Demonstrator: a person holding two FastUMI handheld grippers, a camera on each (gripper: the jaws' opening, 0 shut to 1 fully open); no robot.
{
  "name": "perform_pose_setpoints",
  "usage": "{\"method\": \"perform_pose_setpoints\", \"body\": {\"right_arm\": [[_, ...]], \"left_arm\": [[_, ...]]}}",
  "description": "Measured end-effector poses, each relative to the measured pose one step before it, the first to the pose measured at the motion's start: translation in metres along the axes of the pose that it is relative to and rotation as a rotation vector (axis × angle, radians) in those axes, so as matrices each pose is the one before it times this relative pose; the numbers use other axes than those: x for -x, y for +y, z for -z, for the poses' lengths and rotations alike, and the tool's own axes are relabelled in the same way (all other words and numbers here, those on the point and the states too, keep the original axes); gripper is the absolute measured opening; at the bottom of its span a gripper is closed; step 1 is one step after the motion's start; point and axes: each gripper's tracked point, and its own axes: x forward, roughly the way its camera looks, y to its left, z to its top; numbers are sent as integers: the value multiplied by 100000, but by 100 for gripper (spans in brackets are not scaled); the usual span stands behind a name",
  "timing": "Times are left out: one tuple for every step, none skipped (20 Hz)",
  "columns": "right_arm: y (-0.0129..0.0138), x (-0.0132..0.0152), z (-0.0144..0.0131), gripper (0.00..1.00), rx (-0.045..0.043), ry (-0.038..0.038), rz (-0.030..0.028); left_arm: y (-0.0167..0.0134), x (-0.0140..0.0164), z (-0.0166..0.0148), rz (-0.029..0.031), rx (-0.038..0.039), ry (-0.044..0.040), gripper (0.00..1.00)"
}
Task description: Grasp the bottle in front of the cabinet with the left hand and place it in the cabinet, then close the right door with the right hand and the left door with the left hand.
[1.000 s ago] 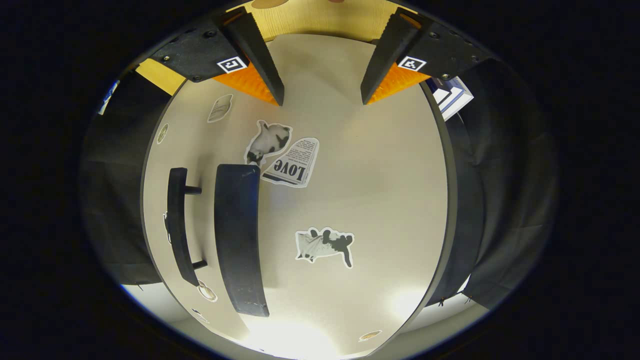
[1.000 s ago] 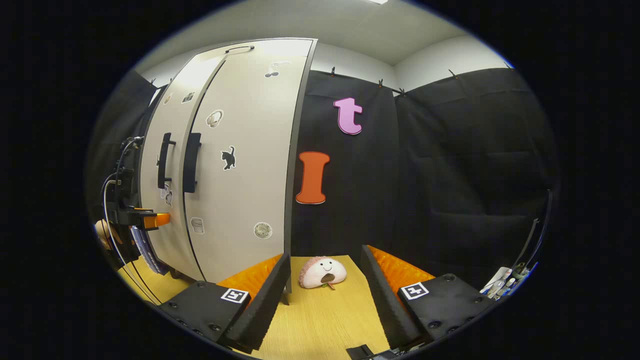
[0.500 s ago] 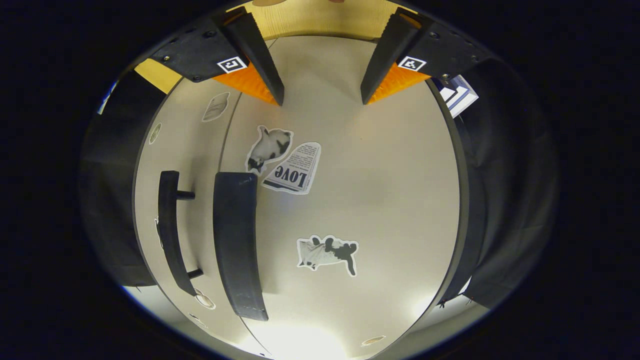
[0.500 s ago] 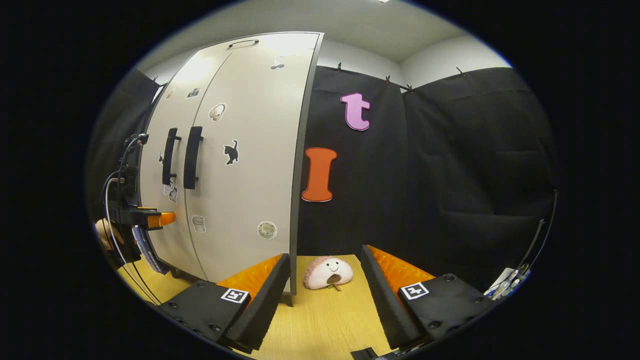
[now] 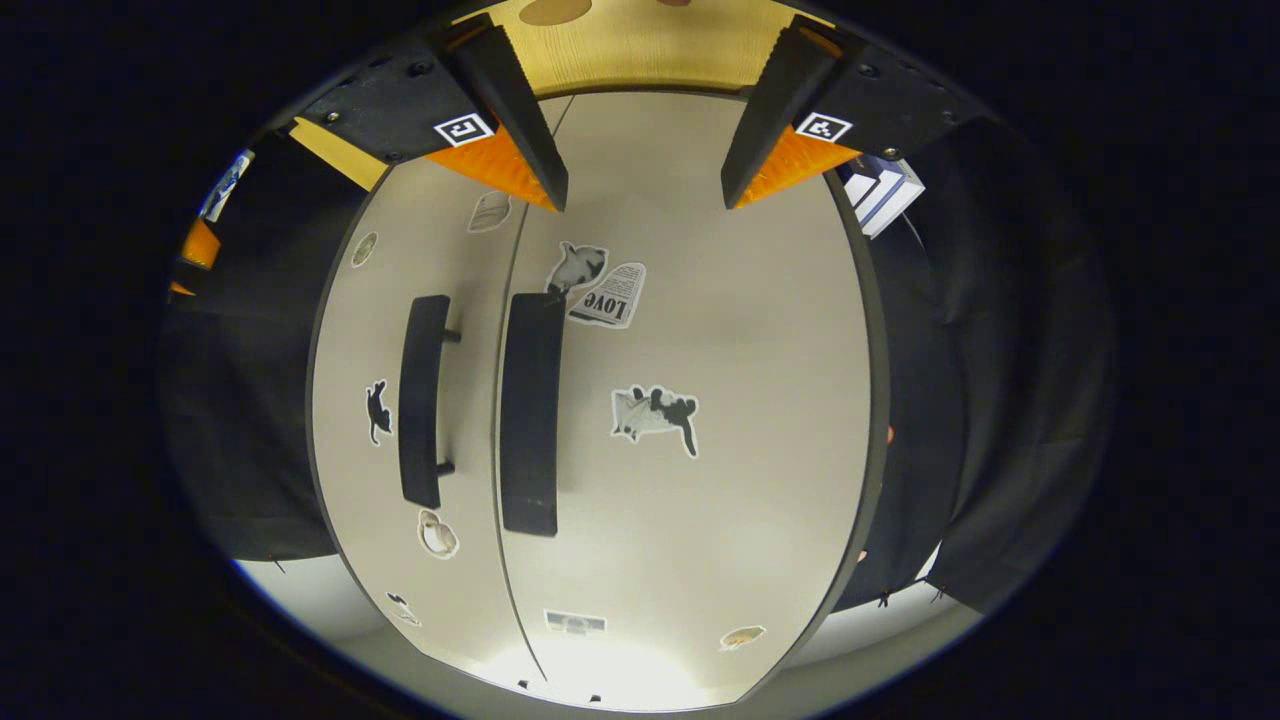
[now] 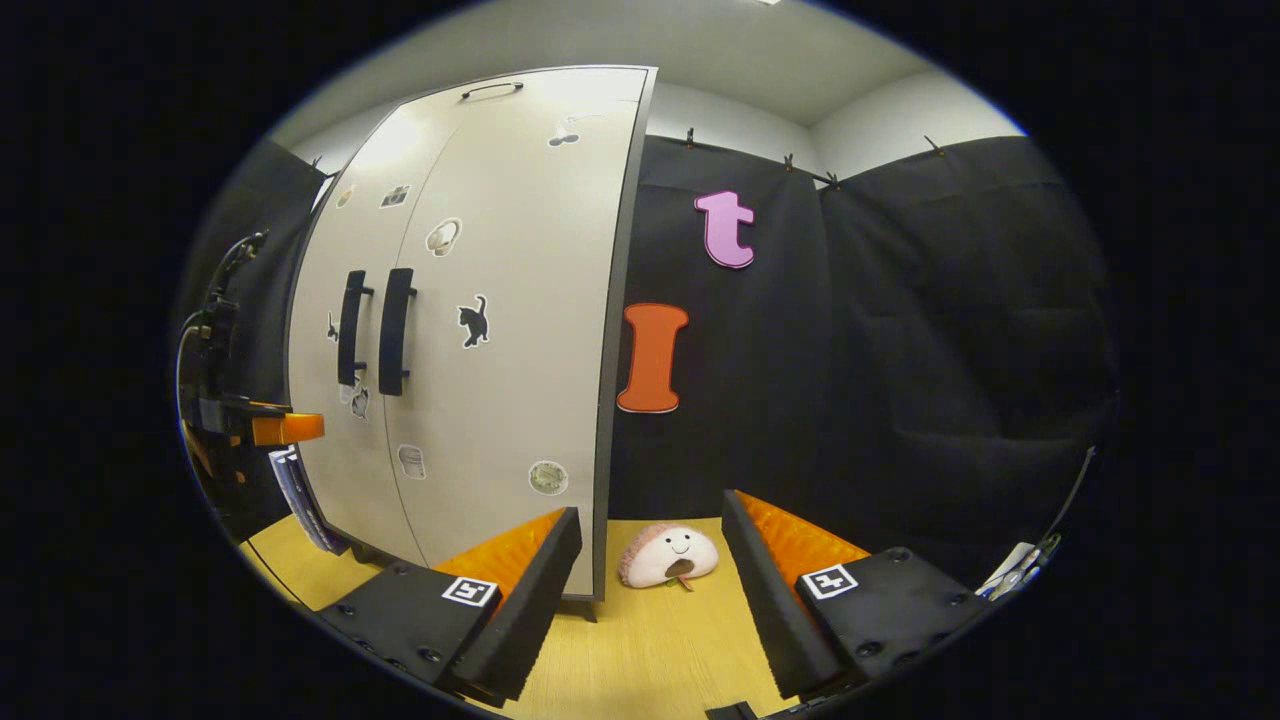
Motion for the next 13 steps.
{"method": "perform_pose_setpoints", "body": {"right_arm": [[165, 146, -343, 95, 526, -400, -649], [112, 271, -295, 95, 127, -527, -665], [244, 49, -326, 95, -158, -489, -674], [179, 210, -222, 95, -275, -399, -639], [253, 122, -252, 94, -350, -326, -738], [287, 313, -167, 94, -252, -187, -961], [270, 278, -172, 94, -72, -44, -969], [301, 265, -85, 94, 112, 26, -799], [254, 179, -168, 94, 242, -148, -696], [204, 364, -100, 88, 228, -315, -392], [259, 159, -201, 88, 96, -221, -353], [129, 369, -49, 88, -137, -66, -264], [165, 347, -145, 88, -438, -130, -298]], "left_arm": [[358, 1149, -1051, 31, 301, -1710, 94], [439, 1417, -968, -409, 138, -1616, 94], [488, 1244, -905, -529, 57, -1276, 94], [568, 1200, -852, -660, 62, -1155, 91], [634, 1162, -769, -602, 170, -921, 94], [694, 1172, -705, -839, 415, -835, 91], [672, 1228, -738, -814, 752, -923, 94], [633, 1021, -603, -808, 1076, -837, 91], [704, 1107, -551, -706, 975, -723, 94], [855, 1094, -394, -1264, 763, -686, 94], [879, 900, -441, -1222, 150, -728, 94], [772, 659, -400, -1205, -240, -586, 94], [746, 684, -319, -1020, -586, -582, 94]]}}
